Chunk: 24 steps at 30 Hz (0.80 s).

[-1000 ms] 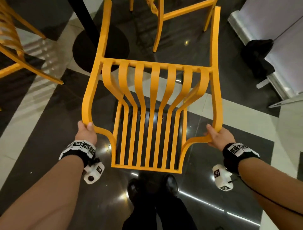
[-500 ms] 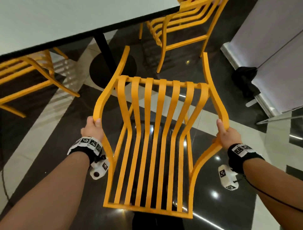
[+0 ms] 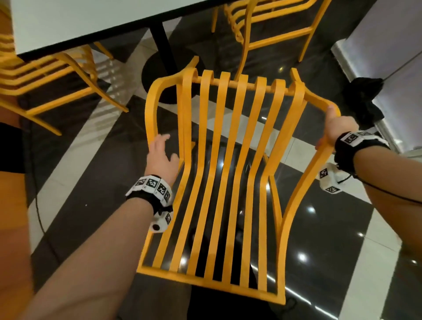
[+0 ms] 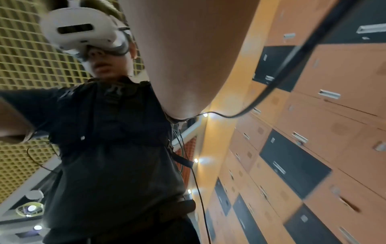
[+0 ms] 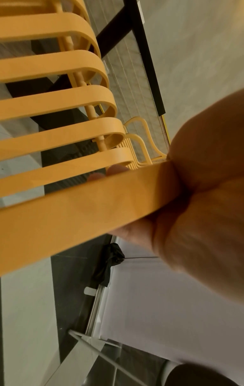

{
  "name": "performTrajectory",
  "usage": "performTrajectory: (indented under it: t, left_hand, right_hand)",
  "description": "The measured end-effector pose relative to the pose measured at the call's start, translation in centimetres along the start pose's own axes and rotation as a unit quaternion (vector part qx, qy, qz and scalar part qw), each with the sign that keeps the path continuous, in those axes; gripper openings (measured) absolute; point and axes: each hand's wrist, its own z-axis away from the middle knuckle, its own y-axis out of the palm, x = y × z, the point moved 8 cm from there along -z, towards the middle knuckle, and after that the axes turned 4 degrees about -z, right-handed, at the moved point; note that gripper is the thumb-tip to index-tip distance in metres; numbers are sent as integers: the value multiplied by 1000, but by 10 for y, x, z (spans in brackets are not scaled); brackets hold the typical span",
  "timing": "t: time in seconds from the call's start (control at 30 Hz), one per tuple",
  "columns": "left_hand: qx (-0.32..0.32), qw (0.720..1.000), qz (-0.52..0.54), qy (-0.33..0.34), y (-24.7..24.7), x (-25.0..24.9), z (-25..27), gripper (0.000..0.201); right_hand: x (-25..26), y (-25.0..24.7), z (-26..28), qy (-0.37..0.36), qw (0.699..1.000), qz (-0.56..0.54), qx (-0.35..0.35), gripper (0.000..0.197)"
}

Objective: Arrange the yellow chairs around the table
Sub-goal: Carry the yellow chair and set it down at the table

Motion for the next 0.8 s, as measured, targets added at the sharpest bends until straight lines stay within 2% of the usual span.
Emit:
performTrajectory:
  t: [0.07, 0.13, 0.17, 0.2, 0.23, 0.3, 0.33, 0.43, 0.57, 0.63, 0.7, 0.8]
  left_hand:
    - [118, 986, -49, -110, 43, 48, 38, 51]
    - [223, 946, -84, -218, 79, 96, 79, 53]
    - [250, 929, -103, -253, 89, 117, 96, 55]
    - [261, 916, -127, -277, 94, 135, 107, 58]
    - [270, 904, -153, -295, 98, 153, 117, 60]
    - [290, 878, -203, -321, 102, 180, 132, 60]
    - [306, 867, -227, -322, 103, 192, 138, 59]
    - [361, 831, -281, -317, 103, 208, 145, 42]
    - [367, 824, -265, -341, 98, 216, 147, 57]
    - [353, 834, -243, -348, 99, 214, 148, 51]
    - [332, 848, -227, -345, 101, 211, 148, 40]
    - [331, 861, -252, -292, 93, 196, 144, 31]
  right_hand:
    - [11, -1, -8, -35, 999, 15, 2, 62]
    - [18, -6, -13, -39, 999, 15, -8, 62]
    - [20, -7, -15, -29, 999, 5, -16, 65]
    - [23, -9, -18, -25, 999, -4, -24, 72]
    - [25, -10, -22, -26, 999, -4, -24, 71]
    - [33, -8, -34, -48, 999, 14, -6, 57]
    - [35, -9, -38, -45, 999, 7, -9, 57]
    - [37, -12, -62, -35, 999, 8, -27, 65]
    - [42, -13, -50, -22, 999, -24, -23, 69]
    - [46, -14, -41, -2, 995, -85, -54, 78]
    - [50, -14, -34, -15, 993, -84, -81, 94]
    - [25, 7, -1, -48, 998, -16, -49, 75]
